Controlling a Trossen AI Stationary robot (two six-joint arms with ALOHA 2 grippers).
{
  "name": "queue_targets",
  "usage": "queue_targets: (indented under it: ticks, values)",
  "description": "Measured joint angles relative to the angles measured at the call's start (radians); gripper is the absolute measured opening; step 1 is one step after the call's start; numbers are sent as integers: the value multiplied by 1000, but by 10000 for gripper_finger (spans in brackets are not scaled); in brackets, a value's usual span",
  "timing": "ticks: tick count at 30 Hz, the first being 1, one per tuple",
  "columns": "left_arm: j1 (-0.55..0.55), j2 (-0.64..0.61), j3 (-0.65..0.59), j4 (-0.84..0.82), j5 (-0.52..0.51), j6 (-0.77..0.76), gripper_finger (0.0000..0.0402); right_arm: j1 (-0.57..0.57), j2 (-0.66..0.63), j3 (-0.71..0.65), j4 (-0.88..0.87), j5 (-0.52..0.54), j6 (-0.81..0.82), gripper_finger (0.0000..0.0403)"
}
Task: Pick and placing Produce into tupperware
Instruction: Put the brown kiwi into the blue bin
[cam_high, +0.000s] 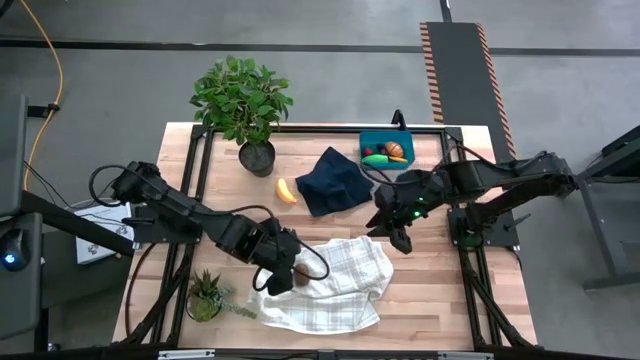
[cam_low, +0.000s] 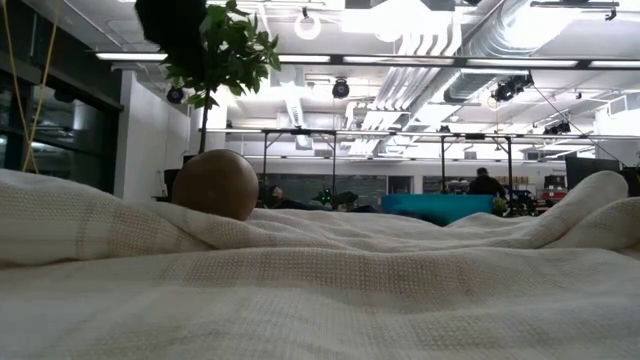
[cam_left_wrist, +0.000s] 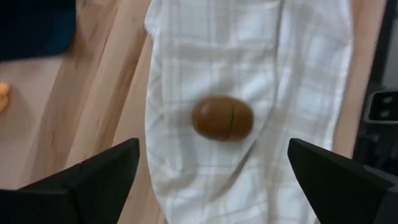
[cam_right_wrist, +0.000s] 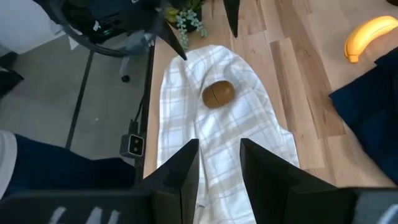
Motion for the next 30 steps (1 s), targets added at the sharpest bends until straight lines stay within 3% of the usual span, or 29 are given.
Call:
queue_targets:
  ticks: [10,21,30]
  values:
    - [4,0,-83,103,51,-38,395,77,-26,0,-7,87,18,108]
    - [4,0,-83,227,-20,-8,395,104,-26,0,-14,93,-6,108]
    - [4,0,-83,239,-34,-58,395,105,-26,0,-18,93,-34,108]
